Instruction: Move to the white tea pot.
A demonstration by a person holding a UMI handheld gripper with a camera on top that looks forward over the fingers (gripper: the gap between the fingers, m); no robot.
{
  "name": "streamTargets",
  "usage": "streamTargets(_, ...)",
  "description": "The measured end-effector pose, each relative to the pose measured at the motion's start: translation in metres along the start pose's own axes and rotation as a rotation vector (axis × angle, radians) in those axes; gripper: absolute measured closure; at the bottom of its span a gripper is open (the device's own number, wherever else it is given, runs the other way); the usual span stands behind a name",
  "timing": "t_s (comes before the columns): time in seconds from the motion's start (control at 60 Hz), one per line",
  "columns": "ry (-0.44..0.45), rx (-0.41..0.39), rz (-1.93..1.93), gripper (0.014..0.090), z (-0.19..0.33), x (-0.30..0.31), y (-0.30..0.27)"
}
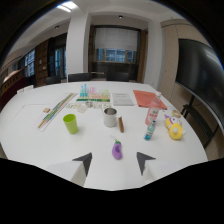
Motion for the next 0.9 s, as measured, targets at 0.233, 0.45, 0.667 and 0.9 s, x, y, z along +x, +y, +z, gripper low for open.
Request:
streamTargets(0.233,-0.026,0.006,-0.007,0.0198,0.121,-0.011,-0.045)
streamTargets(0.45,-0.03,-0.053,0.006,0.0199,0.219,-0.011,-0.054)
streamTargets(0.667,-0.027,-0.127,0.036,0.0199,0.26,-0.01,-0.039)
streamTargets(0.9,-0.029,-0.144,0.024,0.0202,0.273,-0.012,-0.035)
